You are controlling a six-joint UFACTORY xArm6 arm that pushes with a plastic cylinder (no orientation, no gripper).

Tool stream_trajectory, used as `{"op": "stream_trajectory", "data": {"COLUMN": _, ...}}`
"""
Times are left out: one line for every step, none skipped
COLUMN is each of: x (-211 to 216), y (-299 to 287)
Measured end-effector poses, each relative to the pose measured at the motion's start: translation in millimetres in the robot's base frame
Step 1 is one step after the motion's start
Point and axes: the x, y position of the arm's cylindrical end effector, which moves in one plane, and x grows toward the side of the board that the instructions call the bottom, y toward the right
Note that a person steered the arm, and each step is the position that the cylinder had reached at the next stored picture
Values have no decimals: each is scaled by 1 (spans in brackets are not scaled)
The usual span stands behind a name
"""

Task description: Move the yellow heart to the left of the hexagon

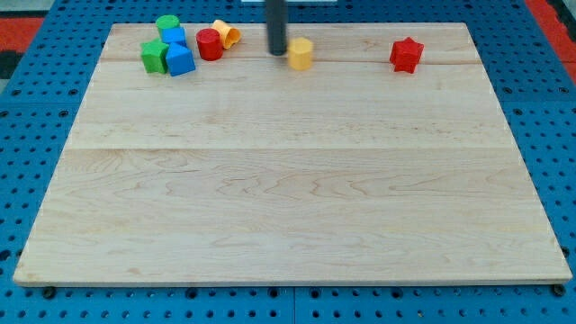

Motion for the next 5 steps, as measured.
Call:
{"op": "stream_trajectory", "data": {"x": 12, "y": 29}}
{"op": "stream_trajectory", "data": {"x": 9, "y": 7}}
{"op": "stream_trajectory", "data": {"x": 45, "y": -18}}
{"op": "stream_trajectory", "data": {"x": 72, "y": -82}}
{"op": "stream_trajectory", "data": {"x": 64, "y": -181}}
